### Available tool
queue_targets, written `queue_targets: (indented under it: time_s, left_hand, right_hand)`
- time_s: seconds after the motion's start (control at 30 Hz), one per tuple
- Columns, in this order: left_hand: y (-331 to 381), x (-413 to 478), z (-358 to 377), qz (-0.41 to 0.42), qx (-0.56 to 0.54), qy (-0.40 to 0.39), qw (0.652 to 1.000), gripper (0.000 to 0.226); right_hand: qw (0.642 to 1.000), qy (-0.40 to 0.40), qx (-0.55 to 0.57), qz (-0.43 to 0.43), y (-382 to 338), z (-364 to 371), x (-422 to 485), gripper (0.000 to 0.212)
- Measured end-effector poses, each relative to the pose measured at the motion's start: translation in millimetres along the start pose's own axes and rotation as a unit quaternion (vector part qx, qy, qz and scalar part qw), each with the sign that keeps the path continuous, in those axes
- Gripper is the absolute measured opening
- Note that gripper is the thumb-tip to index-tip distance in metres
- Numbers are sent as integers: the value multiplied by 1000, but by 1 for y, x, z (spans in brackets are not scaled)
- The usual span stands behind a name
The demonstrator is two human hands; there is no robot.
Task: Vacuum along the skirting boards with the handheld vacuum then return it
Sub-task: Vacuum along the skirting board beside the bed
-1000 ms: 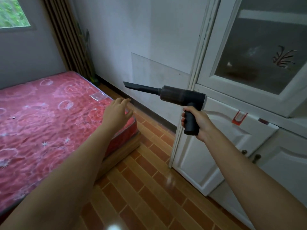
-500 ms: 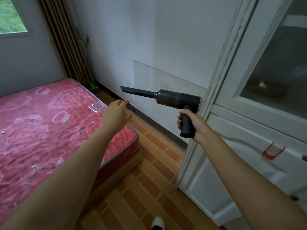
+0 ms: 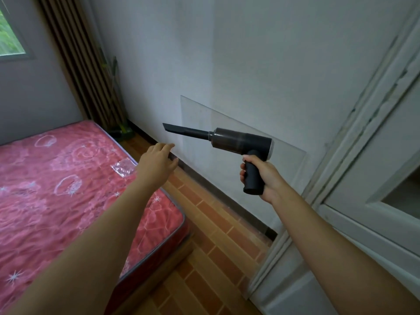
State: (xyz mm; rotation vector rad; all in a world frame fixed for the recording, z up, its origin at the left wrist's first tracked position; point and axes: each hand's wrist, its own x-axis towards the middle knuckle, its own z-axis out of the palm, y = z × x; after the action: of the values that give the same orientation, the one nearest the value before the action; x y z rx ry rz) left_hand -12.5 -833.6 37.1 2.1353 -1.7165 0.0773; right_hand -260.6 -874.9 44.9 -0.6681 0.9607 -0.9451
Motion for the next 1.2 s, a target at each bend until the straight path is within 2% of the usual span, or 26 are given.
queue_targets:
  time_s: [0.27, 0.7, 0.87, 1.2]
  left_hand:
    - [-13, 89, 43, 20, -23, -12, 999, 47]
    - [-6, 256, 101, 159, -54, -79, 983, 47]
    - [7, 287, 122, 213, -79, -98, 969, 47]
    - [35, 300, 146, 269, -111, -127, 948, 47]
  right_hand:
    - [999, 37, 17, -2, -16, 4, 67, 35]
    - [985, 151, 73, -47, -56, 17, 159, 27]
    - [973, 204, 85, -69, -61, 11, 166, 25]
    - [953, 269, 101, -94, -56, 8, 153, 32]
